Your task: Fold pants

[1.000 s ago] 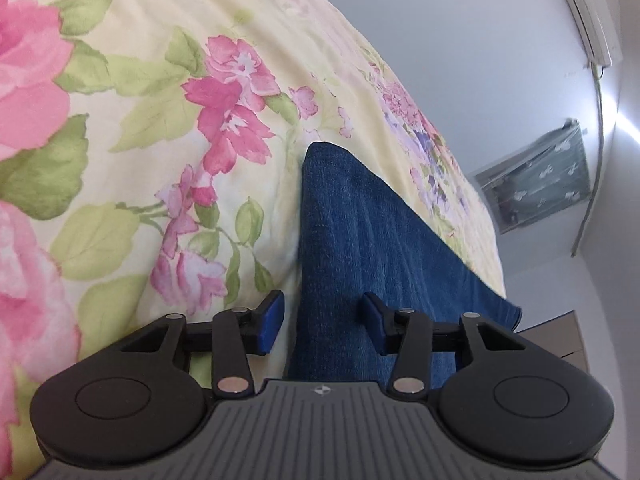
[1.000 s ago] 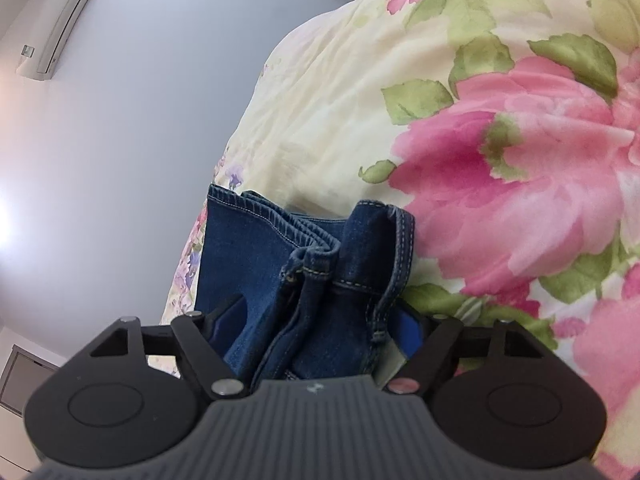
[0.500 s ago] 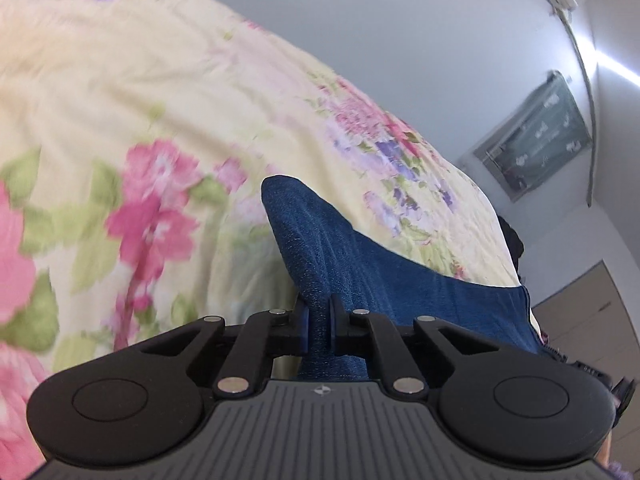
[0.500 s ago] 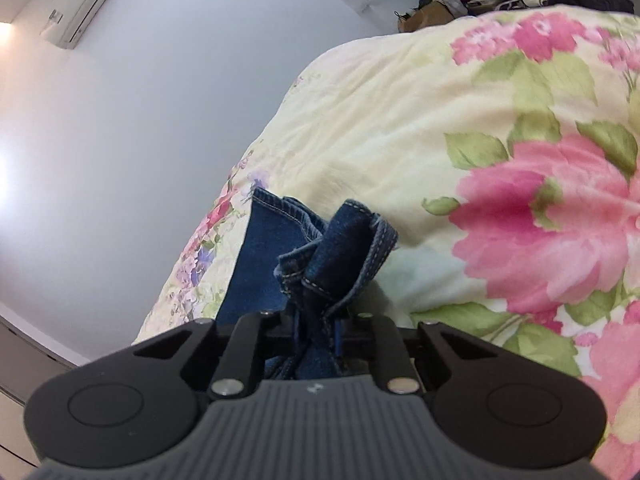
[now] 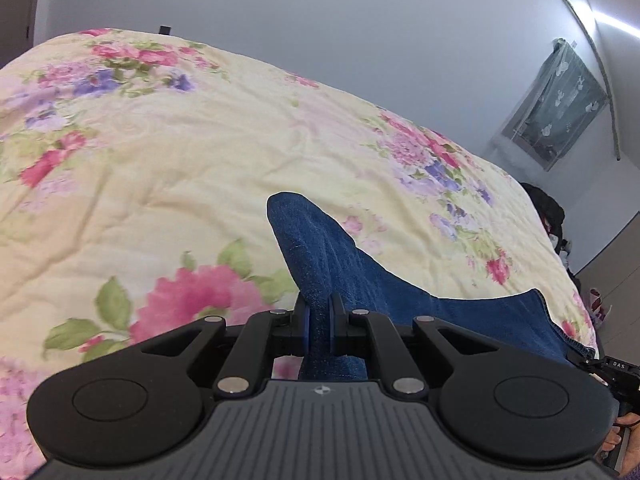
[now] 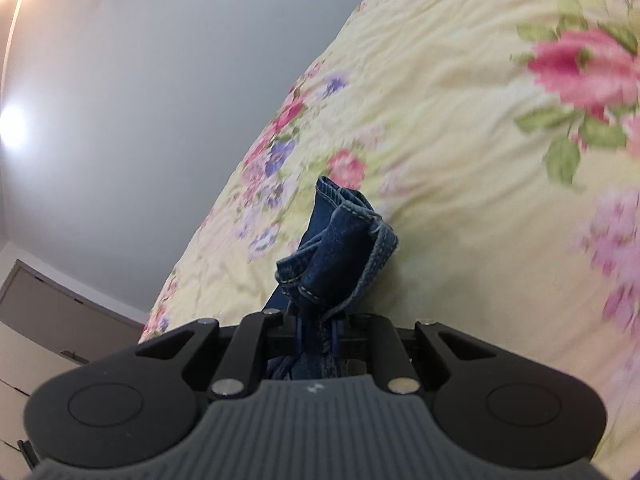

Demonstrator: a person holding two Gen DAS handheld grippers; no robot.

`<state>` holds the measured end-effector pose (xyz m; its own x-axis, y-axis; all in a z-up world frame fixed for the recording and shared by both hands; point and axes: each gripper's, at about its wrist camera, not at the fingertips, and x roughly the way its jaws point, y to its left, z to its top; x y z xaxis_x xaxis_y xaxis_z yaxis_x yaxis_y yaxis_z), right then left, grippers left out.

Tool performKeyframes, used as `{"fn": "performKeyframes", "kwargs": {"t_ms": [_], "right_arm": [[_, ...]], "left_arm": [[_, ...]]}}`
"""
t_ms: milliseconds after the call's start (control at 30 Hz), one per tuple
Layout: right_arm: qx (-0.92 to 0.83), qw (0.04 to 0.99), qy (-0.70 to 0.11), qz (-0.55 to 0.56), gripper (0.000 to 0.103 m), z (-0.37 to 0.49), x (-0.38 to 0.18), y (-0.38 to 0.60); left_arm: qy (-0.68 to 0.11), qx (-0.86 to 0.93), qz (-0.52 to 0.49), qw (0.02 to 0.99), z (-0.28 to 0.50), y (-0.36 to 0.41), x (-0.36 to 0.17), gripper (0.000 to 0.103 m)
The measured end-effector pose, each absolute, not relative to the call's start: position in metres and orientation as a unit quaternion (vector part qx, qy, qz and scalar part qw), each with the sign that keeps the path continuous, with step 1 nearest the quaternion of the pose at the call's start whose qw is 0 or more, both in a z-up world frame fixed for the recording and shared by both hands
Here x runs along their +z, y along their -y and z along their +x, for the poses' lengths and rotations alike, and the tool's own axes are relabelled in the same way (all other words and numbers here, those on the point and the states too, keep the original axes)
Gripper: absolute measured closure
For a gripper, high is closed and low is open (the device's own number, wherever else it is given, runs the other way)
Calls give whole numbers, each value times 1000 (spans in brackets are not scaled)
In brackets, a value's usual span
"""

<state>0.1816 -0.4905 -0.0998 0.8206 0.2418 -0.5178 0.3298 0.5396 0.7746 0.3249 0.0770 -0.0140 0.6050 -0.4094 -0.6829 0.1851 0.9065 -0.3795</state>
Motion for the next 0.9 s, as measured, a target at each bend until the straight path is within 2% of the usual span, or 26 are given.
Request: {"fn": "performKeyframes", "kwargs": {"t_ms": [200, 333, 400, 467, 567, 633, 900], "right_arm": [[-13, 821, -320, 472, 95, 153, -128, 435], [-46, 830, -341, 438, 90, 148, -149, 434], [-60, 828, -354, 431, 83, 148, -160, 435], [-67, 822, -351, 443, 79, 145, -165, 438], [-80, 830, -356, 421, 70, 143, -155, 436], [-94, 840, -358, 396, 62, 141, -148, 433], [-104, 856, -366, 349, 62, 132, -142, 428]], "left_arm": [[-440, -120, -126, 881, 301, -113, -66, 94], [-442, -99, -161, 877, 299, -123, -107, 93], [-443, -96, -175, 874, 297, -132, -121, 88], [-441, -93, -168, 877, 292, -134, -125, 71], [-446, -92, -182, 871, 283, -144, -126, 61], [-456, -100, -200, 861, 275, -151, -127, 61], [-487, -102, -158, 853, 231, -147, -124, 61]]}}
